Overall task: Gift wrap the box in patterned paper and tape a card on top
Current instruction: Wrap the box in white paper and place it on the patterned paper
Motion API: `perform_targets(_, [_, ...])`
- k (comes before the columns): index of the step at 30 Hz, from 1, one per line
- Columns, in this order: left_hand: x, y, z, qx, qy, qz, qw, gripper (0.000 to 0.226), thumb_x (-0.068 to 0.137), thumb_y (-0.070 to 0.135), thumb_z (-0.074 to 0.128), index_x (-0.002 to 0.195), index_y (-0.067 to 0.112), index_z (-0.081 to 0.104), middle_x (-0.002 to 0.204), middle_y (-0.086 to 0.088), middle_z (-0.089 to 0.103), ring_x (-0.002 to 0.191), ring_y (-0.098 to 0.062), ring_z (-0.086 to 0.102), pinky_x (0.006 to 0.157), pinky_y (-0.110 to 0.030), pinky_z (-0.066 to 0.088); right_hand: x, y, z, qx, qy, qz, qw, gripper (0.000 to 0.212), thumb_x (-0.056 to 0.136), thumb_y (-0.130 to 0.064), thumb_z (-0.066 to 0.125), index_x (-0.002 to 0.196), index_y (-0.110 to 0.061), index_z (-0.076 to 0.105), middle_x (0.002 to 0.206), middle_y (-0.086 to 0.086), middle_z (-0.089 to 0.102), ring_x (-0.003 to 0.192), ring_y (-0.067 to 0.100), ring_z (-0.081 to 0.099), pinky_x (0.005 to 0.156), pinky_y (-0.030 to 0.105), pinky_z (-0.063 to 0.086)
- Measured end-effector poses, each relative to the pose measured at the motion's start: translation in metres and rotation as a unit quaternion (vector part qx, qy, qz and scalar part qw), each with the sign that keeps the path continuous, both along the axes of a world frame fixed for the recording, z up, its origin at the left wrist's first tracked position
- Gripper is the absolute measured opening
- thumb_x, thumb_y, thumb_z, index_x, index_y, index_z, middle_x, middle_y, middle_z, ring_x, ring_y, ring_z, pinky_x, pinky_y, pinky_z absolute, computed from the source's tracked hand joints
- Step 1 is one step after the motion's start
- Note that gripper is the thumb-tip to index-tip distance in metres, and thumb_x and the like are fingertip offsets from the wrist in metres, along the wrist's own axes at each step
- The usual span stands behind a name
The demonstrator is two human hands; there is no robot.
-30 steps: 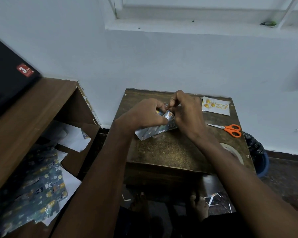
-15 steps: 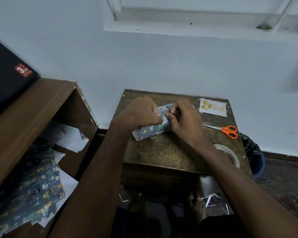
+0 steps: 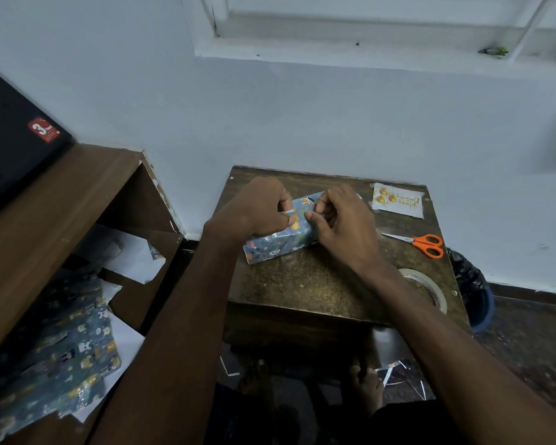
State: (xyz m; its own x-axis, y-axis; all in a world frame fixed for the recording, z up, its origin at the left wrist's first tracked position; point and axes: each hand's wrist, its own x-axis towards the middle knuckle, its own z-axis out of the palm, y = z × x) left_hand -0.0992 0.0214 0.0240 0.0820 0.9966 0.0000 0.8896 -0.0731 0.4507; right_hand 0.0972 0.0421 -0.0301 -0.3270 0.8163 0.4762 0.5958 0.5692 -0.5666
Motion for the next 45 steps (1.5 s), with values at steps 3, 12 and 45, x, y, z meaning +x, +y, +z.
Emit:
perform_targets(3, [-0.002, 0.000, -0.002, 0.004, -0.008, 0.010, 1.000, 0.012, 0.086, 0.022, 0.086, 0.094, 0.014, 0.082, 0.109, 0.000, 0.080, 0.102, -0.016, 0.072, 0.088, -0.030, 0.054, -0.001, 0.001, -0.002, -0.003, -0.008, 0.005, 1.000, 0.029, 0.084, -0.030, 0.084, 0.084, -0.019, 0.057, 0.088, -0.007, 0.053, 0.078, 0.010, 0.048, 0.065, 0.012, 0.031])
perform_targets(12, [-0.001, -0.001, -0.004, 0.002, -0.064, 0.030, 0.998, 0.030, 0.080, 0.014, 0.088, 0.106, 0.025, 0.078, 0.102, 0.012, 0.074, 0.101, -0.008, 0.070, 0.091, -0.031, 0.057, -0.003, 0.004, -0.002, -0.041, 0.019, 0.006, 0.999, 0.036, 0.074, -0.039, 0.092, 0.090, -0.019, 0.066, 0.087, -0.009, 0.059, 0.079, 0.007, 0.053, 0.067, 0.015, 0.039])
perform_targets(45, [0.020, 0.011, -0.034, 0.080, -0.163, 0.080, 0.980, 0.045, 0.083, -0.003, 0.083, 0.123, 0.014, 0.077, 0.107, 0.001, 0.076, 0.083, -0.001, 0.062, 0.085, -0.021, 0.059, 0.016, 0.010, 0.011, -0.055, -0.056, 0.035, 0.996, 0.017, 0.087, -0.019, 0.082, 0.105, -0.020, 0.083, 0.100, -0.008, 0.068, 0.097, 0.013, 0.060, 0.080, 0.025, 0.041])
